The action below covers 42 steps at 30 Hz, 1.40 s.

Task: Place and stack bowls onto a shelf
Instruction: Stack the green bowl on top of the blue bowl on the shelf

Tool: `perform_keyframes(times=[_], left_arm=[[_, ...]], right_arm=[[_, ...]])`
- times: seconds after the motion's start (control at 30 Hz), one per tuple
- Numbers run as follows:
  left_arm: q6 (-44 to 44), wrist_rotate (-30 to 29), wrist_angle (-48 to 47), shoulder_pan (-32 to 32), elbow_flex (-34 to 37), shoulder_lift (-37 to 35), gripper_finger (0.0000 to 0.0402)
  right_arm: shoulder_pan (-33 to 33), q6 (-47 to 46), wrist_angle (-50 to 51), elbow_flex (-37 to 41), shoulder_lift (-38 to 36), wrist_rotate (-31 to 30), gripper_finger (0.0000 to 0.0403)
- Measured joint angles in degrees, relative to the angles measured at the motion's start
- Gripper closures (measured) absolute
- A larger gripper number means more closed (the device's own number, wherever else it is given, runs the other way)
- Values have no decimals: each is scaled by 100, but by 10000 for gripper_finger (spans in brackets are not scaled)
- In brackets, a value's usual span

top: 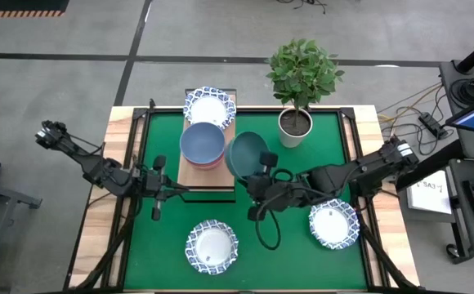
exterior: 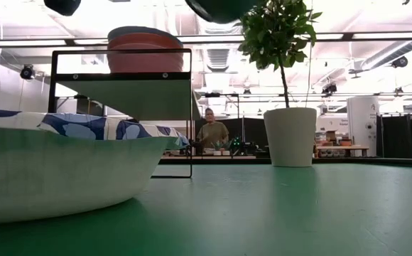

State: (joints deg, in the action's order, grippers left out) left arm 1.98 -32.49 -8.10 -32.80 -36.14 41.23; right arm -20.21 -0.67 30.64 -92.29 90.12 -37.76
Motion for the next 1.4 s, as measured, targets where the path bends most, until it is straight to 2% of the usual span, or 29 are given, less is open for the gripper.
perform_keyframes(times=[0.13,0.33,0.57,0.83,0.97,1.3,1.4], left_arm=[[0,1,-34,-5,13,-11,402],[0,4,-132,-47,18,-50,402],[17,6,-337,-55,29,-24,402],[7,7,-370,-55,29,-26,402],[17,7,-376,-55,29,-28,402],[151,17,-540,-55,29,-156,402],[152,16,-542,-55,29,-193,402]], right_arm=[[-3,570,-812,-4,92,20,394],[-17,775,-1459,-13,292,14,394],[-15,694,-1626,-147,482,24,394],[168,1161,-1605,-922,951,233,394],[425,1386,-1213,-1509,1294,792,394],[1044,1503,967,-3365,2178,829,394],[1189,1737,1315,-3800,2422,1127,394]])
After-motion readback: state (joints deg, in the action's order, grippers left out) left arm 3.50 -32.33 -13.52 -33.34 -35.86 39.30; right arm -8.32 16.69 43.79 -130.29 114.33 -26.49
